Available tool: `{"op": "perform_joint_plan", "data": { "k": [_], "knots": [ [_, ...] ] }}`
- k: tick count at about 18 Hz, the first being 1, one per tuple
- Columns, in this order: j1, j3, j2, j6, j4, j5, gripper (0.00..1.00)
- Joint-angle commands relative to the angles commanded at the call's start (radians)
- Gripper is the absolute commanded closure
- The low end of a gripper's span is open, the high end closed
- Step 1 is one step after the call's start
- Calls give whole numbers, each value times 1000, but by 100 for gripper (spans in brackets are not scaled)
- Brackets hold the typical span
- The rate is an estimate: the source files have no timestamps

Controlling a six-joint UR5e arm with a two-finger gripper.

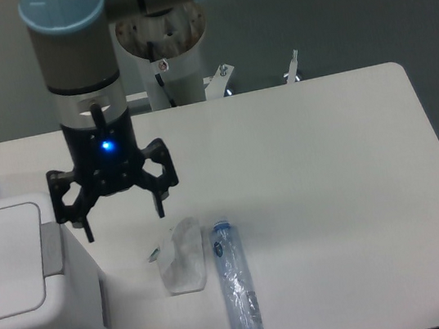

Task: Open the trash can
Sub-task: 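Move the gripper toward the white trash can and lower it onto the lid edge, then push the trash can lid open with the gripper fingers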

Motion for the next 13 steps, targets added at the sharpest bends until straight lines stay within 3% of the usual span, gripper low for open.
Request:
{"op": "perform_joint_plan", "data": {
  "k": [13],
  "knots": [
    [-38,-11,-23,-6,2,5,0]
  ]
}}
